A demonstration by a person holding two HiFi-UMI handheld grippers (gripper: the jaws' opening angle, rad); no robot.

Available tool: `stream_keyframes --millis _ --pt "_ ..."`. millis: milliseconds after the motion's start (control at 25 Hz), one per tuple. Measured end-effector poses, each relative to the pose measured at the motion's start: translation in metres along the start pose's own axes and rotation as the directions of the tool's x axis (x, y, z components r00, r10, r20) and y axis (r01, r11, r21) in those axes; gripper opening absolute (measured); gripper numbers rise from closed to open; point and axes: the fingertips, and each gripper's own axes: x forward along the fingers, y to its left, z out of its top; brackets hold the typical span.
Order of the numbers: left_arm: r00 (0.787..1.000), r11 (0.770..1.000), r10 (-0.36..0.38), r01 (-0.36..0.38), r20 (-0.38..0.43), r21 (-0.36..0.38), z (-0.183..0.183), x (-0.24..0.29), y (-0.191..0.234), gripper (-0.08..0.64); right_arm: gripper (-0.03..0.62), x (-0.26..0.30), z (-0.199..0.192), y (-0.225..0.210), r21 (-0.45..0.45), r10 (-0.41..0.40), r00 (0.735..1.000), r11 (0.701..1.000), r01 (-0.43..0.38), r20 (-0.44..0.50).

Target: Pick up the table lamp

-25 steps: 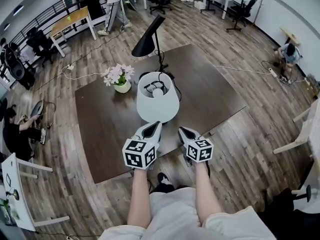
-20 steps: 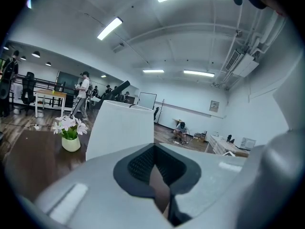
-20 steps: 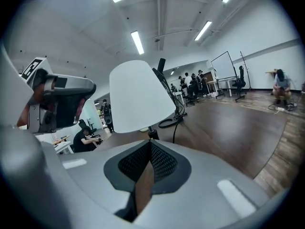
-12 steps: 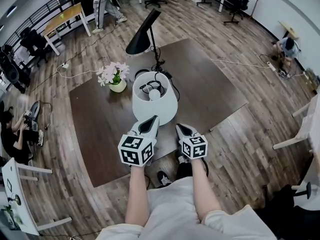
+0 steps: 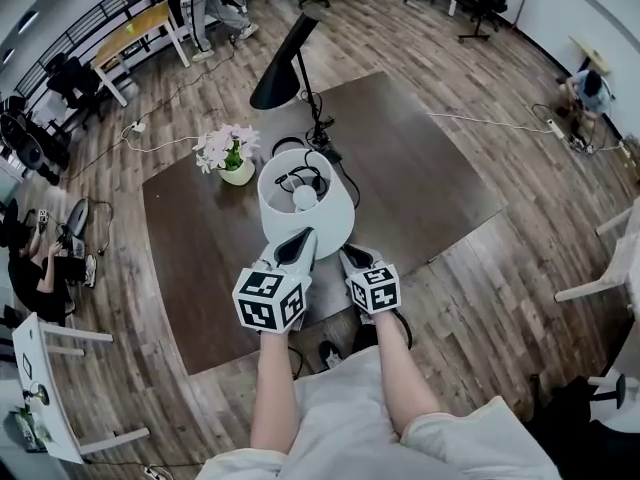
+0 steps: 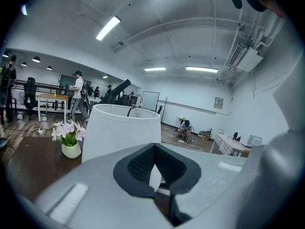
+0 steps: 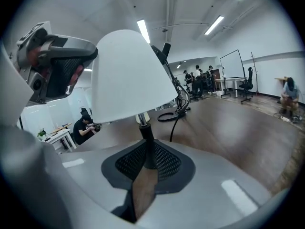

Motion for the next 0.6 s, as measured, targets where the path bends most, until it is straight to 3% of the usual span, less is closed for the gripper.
stream_keyframes --millis 280,600 --pt "1.0 1.0 0.026 -0.027 0.015 0.006 0.01 0.005 0.007 0.0 0.072 0.018 -0.001 -0.006 -0.008 0.024 1.0 1.0 -0.024 -0.017" --pt "0.998 0.998 0.058 -0.059 0.021 0.009 0.019 0.008 0.02 0.0 0.109 0.046 0.001 0.002 -0.091 0.051 0.998 0.994 -0.055 -0.043"
